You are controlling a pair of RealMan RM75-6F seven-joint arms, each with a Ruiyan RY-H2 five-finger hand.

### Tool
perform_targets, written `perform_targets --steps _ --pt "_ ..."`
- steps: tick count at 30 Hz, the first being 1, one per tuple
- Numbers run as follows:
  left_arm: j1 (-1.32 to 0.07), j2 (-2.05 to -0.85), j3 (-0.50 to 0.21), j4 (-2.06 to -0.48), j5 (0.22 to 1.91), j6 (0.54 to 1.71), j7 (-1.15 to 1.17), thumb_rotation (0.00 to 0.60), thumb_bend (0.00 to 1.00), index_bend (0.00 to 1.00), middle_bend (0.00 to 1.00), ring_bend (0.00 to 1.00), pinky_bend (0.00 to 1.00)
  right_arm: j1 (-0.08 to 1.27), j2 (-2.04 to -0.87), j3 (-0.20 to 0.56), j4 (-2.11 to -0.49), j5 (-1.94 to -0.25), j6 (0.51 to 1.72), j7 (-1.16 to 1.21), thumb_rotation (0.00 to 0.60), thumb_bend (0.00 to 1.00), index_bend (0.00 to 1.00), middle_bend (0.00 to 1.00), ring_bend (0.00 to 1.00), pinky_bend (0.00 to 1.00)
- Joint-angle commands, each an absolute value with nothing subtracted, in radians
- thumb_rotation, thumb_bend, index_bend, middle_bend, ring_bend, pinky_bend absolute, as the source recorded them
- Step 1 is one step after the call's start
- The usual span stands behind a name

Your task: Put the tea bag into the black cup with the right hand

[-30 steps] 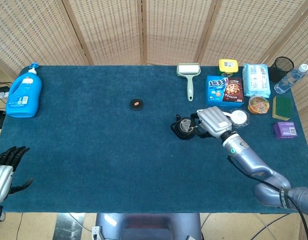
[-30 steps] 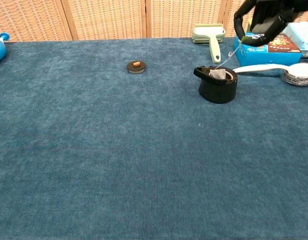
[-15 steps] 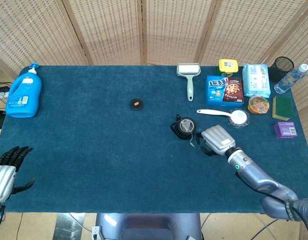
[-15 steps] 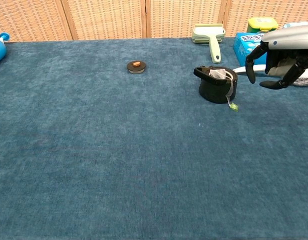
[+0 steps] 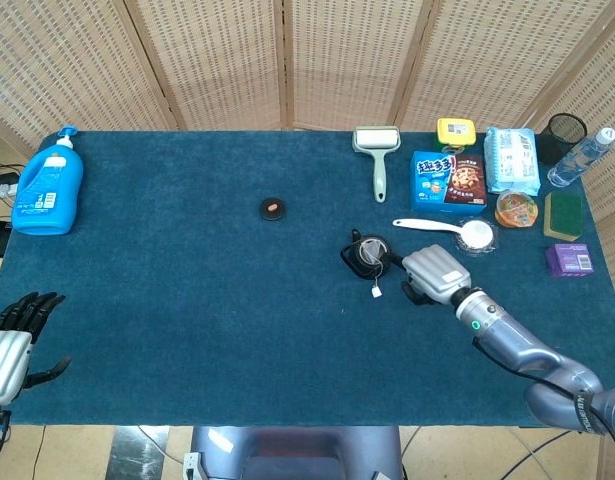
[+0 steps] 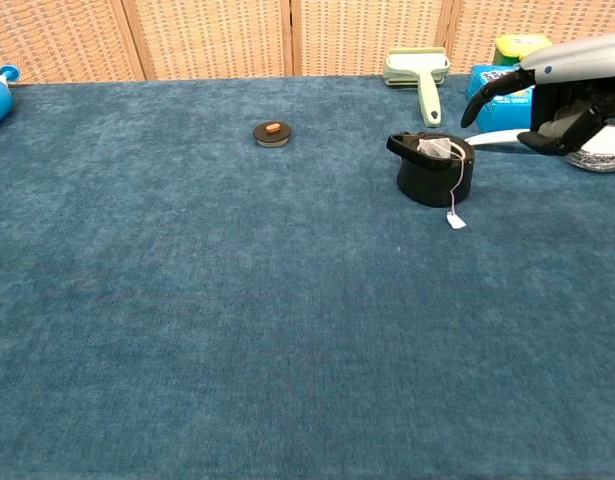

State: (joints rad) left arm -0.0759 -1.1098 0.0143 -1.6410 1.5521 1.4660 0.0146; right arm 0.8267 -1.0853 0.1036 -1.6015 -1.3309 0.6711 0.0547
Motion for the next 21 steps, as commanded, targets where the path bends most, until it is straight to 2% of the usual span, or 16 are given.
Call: perform_targets --steps 1,8,21 --pt "-0.076 -1.111 0.014 -1.642 1.548 1.463 0.019 0.6 0.25 0.13 0.12 0.07 0.11 0.853 -1.076 0.109 -1.582 -1.311 0.618 0.076 0.6 0.75 0.15 1.0 1.0 1.0" --pt "-0.078 -1.114 0.011 -1.645 1.535 1.455 0.028 0.6 0.25 0.13 0.12 0.07 0.11 0.896 -1.093 0.102 -1.521 -1.26 0.516 0.073 0.6 0.8 0.15 1.0 1.0 1.0" --pt "-0.09 -1.126 0.005 -1.636 1.516 1.431 0.03 0.6 0.25 0.13 0.12 0.07 0.11 0.943 -1.151 0.078 -1.436 -1.172 0.441 0.011 0.6 0.81 0.15 1.0 1.0 1.0"
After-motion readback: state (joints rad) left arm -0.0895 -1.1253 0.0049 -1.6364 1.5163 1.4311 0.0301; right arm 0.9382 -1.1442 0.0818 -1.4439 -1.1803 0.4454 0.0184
